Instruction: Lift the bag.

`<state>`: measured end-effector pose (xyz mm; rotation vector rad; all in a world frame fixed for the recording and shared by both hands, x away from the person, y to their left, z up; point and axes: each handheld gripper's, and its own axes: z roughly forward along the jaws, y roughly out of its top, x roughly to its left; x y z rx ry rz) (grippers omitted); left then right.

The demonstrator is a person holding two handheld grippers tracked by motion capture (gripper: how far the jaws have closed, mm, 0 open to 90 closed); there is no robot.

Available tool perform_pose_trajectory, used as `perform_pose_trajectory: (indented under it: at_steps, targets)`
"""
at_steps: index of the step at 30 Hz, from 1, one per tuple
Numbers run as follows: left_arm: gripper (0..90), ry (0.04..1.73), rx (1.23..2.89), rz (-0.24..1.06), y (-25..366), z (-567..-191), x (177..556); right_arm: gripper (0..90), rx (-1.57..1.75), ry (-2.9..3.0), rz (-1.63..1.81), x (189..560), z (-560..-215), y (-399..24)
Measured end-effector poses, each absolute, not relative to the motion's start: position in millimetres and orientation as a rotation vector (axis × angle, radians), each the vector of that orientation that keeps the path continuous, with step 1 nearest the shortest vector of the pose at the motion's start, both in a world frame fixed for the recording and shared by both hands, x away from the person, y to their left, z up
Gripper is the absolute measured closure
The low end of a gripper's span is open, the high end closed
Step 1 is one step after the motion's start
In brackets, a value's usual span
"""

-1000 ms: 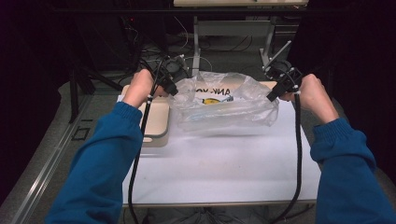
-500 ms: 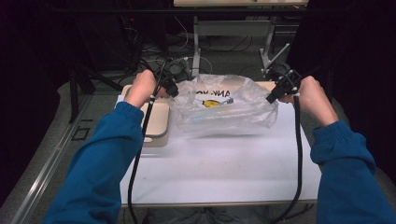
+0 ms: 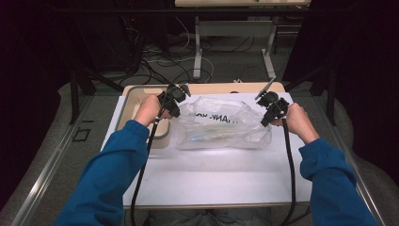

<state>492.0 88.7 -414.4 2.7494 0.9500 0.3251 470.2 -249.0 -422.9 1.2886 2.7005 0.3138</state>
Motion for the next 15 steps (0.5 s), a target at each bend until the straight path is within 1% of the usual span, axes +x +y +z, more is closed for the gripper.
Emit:
perform_pose_trajectory:
  at_steps: [1, 6, 8, 9, 11, 12, 14, 15]
  targets:
    - [89.4, 0.941, 2.758, 0.320, 91, -416, 493, 88.9, 1.288, 2.674, 0.361, 470, -429, -250]
    - [89.0, 0.939, 2.731, 0.326, 95, -423, 488, 88.4, 1.316, 2.720, 0.330, 468, -442, -253]
    - [88.6, 0.934, 2.728, 0.331, 94, -425, 484, 86.4, 1.309, 2.731, 0.316, 467, -448, -252]
    - [88.0, 0.931, 2.722, 0.343, 93, -427, 483, 83.4, 1.301, 2.714, 0.331, 466, -452, -251]
    - [87.4, 0.916, 2.719, 0.345, 91, -429, 479, 70.2, 1.307, 2.725, 0.317, 465, -450, -249]
    - [86.9, 0.907, 2.722, 0.356, 90, -430, 477, 66.2, 1.297, 2.693, 0.331, 464, -450, -247]
    - [85.5, 0.884, 2.723, 0.354, 87, -431, 474, 47.9, 1.274, 2.685, 0.400, 463, -442, -242]
    - [84.6, 0.875, 2.730, 0.356, 86, -431, 473, 44.1, 1.267, 2.676, 0.393, 463, -435, -239]
